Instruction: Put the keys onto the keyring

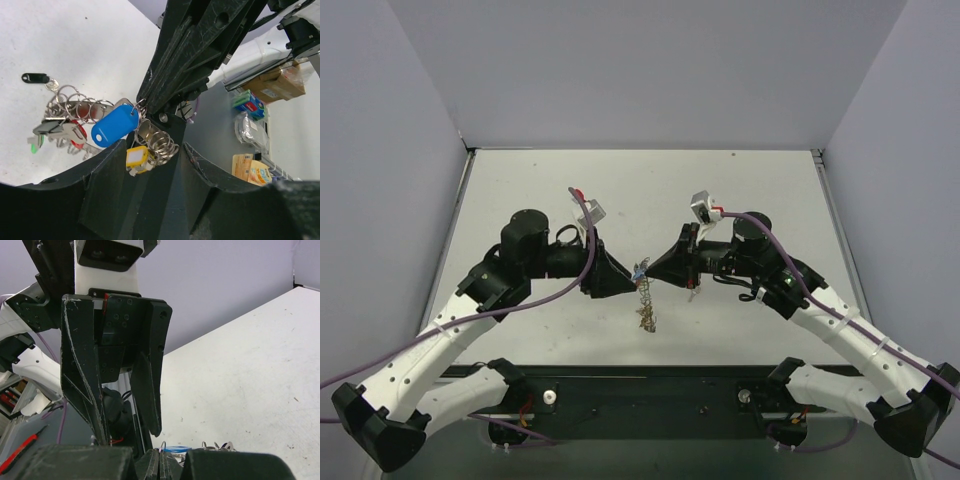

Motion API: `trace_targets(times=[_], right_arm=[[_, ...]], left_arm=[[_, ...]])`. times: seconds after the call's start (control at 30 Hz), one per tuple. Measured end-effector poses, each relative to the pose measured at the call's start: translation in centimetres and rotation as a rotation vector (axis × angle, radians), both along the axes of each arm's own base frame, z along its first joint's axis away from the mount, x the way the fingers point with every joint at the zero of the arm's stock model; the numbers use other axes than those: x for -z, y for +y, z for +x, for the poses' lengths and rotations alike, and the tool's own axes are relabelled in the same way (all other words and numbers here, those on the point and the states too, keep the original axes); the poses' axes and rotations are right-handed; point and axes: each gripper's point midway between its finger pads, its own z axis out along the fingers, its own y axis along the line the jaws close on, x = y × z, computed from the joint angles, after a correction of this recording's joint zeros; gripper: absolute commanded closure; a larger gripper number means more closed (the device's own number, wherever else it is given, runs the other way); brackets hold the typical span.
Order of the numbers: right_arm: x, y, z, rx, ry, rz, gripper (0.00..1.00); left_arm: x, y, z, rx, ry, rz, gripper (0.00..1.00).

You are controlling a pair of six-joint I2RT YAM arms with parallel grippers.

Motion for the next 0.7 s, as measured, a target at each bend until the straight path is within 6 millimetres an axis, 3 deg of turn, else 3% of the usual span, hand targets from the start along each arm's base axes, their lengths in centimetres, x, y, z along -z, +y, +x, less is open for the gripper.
trace_targets(times=[0.7], right_arm=[[-0.6, -0.2, 0.1, 0.023, -0.006, 0.016, 1.0]], left_arm=[[2.3, -1.2, -0.3, 0.065, 0.141, 0.021, 0.43]])
